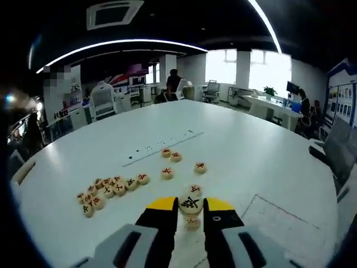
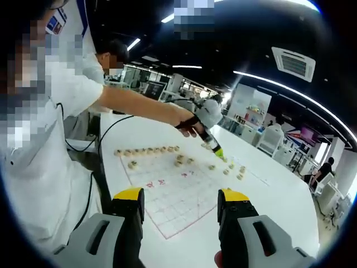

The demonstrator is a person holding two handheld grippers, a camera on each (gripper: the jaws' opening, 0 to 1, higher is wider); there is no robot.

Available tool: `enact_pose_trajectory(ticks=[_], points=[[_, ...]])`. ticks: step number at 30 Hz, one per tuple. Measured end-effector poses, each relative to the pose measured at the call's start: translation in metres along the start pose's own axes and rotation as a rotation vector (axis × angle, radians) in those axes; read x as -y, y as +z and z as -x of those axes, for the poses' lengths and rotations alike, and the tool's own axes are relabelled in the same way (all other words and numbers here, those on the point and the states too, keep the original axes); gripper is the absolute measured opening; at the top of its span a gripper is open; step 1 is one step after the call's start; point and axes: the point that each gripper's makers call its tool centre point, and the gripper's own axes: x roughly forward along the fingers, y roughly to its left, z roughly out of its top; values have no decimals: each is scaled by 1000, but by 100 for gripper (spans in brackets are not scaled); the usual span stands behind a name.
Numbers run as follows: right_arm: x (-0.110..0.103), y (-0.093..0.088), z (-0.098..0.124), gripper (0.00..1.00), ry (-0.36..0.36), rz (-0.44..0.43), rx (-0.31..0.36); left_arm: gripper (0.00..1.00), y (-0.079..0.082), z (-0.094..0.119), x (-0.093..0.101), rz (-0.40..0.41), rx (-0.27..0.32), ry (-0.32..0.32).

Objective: Pick up the chess pieces one by one and place each piece onto its starting position on the chessboard, setting the pieces on their correct points until all the chess pieces are arranged in the starting layout

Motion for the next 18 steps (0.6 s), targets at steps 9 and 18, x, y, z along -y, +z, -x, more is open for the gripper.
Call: enact_pose_trajectory(ticks=[9,18], points=[[-1,1,-1,54,-3,0,-4,20,-36,65,3,-97,15,-47],[-3,1,-3,54,0,1,-12,20,-72,107,36,-195,14,-147]])
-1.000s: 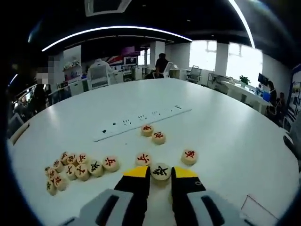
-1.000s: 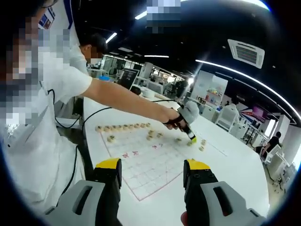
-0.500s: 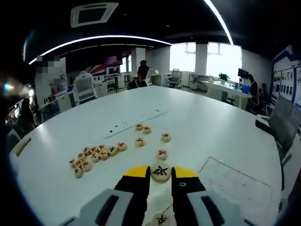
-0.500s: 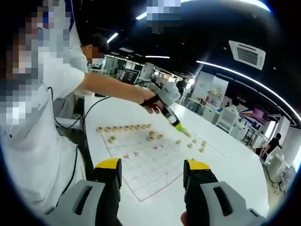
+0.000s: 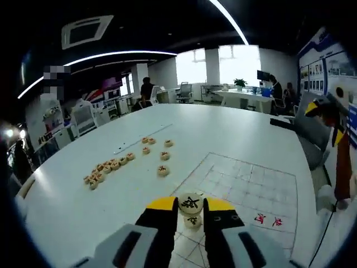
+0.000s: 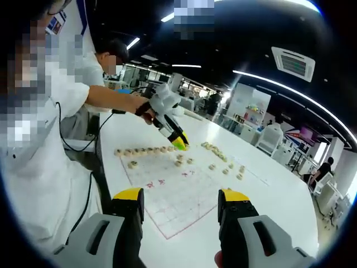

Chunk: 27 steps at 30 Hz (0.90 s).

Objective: Pick up the chess pieces one by one and place each piece onto its starting position on the chessboard, setting the pieces on their correct points until all the chess pieces are arranged in the starting layout

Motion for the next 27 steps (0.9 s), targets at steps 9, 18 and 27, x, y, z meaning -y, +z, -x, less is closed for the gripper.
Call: enact_pose_trajectory(ticks=[9,18,27], points=[[-1,0,0,54,-1,0,1,20,-33,7,47,-21,-44,-107],[0,0,1,54,-3,0,1,20,-48,-6,49,19,-77,-134],[2,-1,2,53,-7,-7,1,21,-59,-13,51,48,-90,-130]])
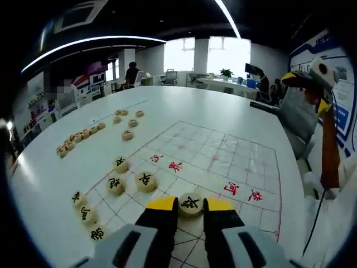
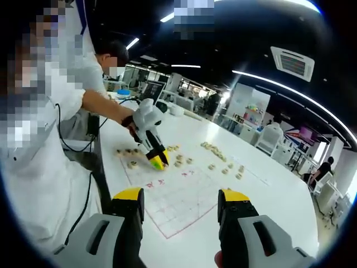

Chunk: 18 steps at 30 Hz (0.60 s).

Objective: Pick up the chess pieces one by one and place each piece onto its starting position on the chessboard, setting the pieces on their correct points until all the chess pieces are arranged in the starting layout

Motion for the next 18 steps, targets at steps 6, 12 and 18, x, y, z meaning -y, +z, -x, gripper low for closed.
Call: enact_pose_trajectory(ticks=[6,12,18], points=[[-1,1,1,54,-1,2,4,29,1,2,2,-4,4,-8],[0,1,1,54,-3,0,4,35,19,13,4,-29,68,-10],[0,1,0,54,-1,-1,3,37,25,27,-10,-38,96,30]])
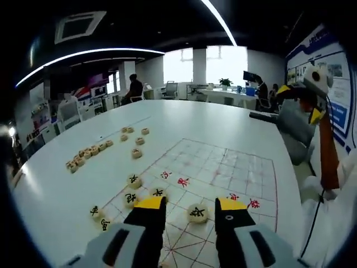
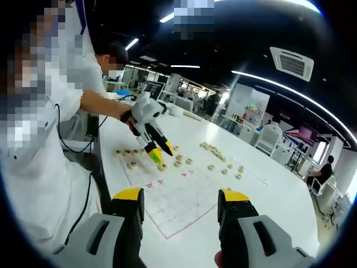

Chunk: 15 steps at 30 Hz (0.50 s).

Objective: Pick up the chess pieces one by one and place each piece onto its starting position on the chessboard, setting the pieces on their correct points until all the chess pieces are arranged in the starting layout

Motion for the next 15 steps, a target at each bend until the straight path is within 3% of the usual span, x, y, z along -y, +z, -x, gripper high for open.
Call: enact_pose_trajectory(ticks=[7,10,13,15], points=[[0,-1,-1,54,0,-2,-4,36,10,23,-35,23,48,81],[0,-1,-2,54,1,-2,-5,36,18,32,-58,39,80,135],[-1,-1,-2,54,3,-1,-6,36,25,41,-94,67,103,195],[-1,-1,-2,54,4,0,-6,36,25,42,-111,66,101,205]])
